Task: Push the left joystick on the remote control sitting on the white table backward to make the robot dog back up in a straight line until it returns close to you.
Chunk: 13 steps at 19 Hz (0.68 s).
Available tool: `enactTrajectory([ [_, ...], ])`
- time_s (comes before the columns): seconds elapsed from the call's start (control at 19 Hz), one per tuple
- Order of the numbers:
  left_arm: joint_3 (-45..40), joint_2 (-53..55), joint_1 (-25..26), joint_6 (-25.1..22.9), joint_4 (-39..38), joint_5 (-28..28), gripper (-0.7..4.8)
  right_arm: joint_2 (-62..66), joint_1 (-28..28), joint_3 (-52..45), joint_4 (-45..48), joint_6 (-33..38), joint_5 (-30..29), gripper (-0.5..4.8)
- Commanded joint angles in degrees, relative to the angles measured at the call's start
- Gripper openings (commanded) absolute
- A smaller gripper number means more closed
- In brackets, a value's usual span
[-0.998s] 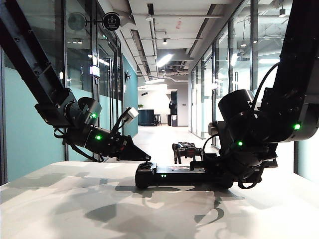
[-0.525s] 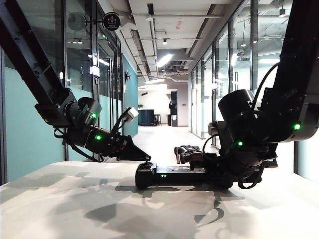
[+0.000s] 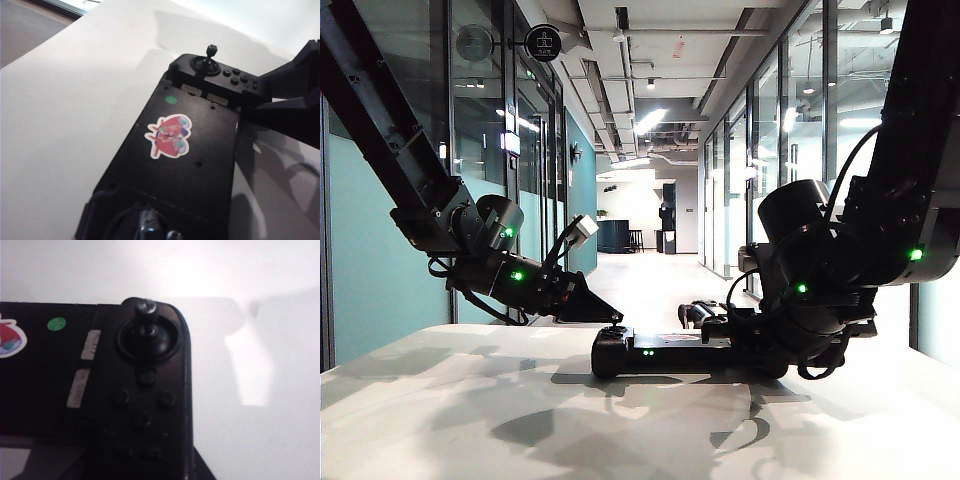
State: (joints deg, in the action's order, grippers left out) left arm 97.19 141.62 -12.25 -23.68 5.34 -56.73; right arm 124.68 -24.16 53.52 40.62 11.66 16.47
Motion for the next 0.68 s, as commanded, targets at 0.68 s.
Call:
enactTrajectory([
  [0.68, 0.3, -14.6, -0.2, 18.4, -3.7, 32.7, -0.06, -0.4, -0.1, 0.3, 1.6, -0.1, 0.3, 2.54],
])
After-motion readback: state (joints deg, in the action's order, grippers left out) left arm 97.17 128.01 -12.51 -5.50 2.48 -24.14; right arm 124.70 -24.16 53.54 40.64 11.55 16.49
